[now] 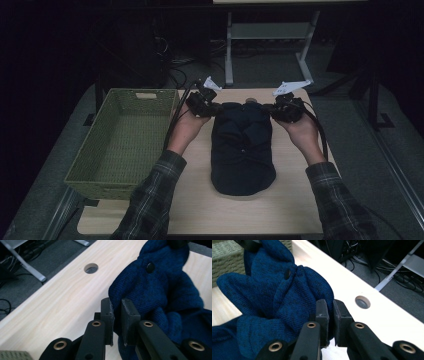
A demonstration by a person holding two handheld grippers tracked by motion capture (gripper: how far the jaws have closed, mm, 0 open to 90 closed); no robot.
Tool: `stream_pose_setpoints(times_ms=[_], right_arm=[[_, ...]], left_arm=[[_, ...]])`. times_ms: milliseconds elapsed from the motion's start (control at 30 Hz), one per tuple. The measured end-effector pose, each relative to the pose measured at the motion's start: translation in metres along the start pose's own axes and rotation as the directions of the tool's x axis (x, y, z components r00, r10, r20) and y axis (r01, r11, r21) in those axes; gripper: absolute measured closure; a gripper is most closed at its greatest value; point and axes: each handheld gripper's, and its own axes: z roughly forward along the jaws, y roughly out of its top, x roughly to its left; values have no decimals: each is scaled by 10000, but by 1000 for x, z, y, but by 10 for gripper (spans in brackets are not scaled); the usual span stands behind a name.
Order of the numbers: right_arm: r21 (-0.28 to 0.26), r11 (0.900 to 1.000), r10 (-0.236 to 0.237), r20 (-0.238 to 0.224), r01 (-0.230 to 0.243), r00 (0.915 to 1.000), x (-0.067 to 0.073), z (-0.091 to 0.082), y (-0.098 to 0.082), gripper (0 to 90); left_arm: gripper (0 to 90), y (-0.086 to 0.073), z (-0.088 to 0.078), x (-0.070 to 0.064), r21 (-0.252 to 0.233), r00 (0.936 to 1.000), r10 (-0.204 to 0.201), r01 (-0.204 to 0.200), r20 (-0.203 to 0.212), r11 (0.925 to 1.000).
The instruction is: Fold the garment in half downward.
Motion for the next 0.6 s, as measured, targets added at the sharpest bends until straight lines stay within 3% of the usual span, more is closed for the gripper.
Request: stream_pose_setpoints(times_ms=[267, 600], right_arm=[[-133, 9998, -142, -127, 141, 9998, 21, -3, -19, 832], [-210, 9998, -36, -784, 20, 9969, 38, -20, -44, 822]], left_arm=[[808, -22, -9, -22, -384, 9999, 42, -37, 151, 9993], [802, -43, -18, -42, -411, 9961, -53, 89, 877, 9991]])
